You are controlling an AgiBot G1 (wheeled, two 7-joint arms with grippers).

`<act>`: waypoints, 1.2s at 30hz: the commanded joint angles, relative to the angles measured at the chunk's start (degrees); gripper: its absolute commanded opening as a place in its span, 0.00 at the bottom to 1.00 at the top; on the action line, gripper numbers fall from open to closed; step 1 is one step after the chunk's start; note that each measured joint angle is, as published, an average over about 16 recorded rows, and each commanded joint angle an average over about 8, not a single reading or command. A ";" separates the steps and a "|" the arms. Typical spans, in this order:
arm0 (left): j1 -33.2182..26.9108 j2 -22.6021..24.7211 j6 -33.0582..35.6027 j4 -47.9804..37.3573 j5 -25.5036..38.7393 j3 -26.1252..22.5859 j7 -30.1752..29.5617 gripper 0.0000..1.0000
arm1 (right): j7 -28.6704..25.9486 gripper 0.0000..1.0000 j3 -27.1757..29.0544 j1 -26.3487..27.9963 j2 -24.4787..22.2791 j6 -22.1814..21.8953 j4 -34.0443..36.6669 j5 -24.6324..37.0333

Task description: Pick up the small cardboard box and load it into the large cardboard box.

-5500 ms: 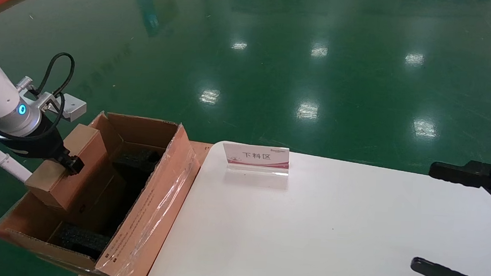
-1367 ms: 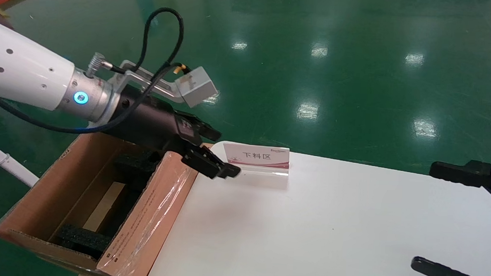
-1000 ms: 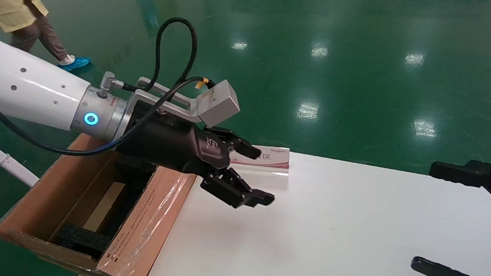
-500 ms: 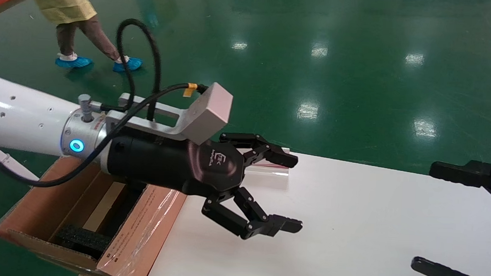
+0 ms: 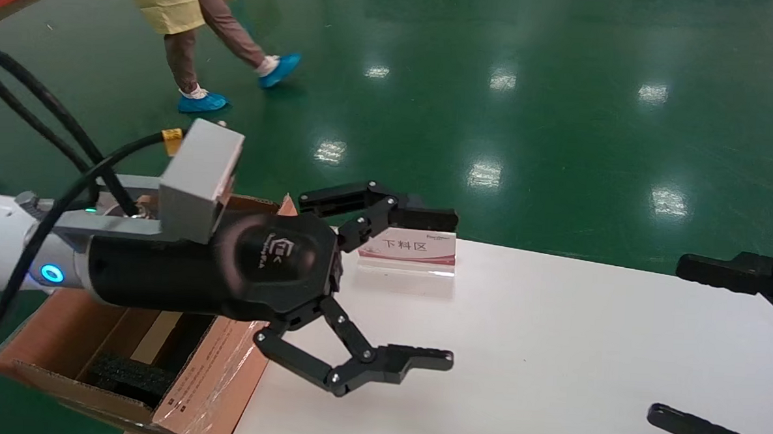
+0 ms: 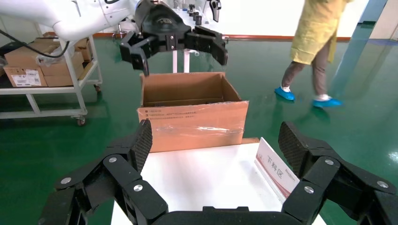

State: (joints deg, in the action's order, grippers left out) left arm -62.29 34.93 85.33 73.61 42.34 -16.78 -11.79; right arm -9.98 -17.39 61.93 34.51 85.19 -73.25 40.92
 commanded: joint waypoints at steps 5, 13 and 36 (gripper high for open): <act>2.98 0.16 0.73 -0.14 -1.08 3.73 1.70 1.00 | -0.07 1.00 0.13 -0.04 0.05 0.05 -0.03 0.09; 2.65 0.15 0.68 -0.13 -0.99 3.31 1.61 1.00 | -0.18 1.00 0.33 -0.09 0.12 0.12 -0.07 0.23; 1.73 0.12 0.53 -0.08 -0.75 2.09 1.34 1.00 | -0.50 1.00 0.90 -0.24 0.33 0.33 -0.21 0.61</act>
State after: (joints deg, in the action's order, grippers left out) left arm -60.47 35.05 85.87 73.53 41.57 -14.58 -10.43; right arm -10.46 -16.55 61.70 34.82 85.50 -73.45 41.50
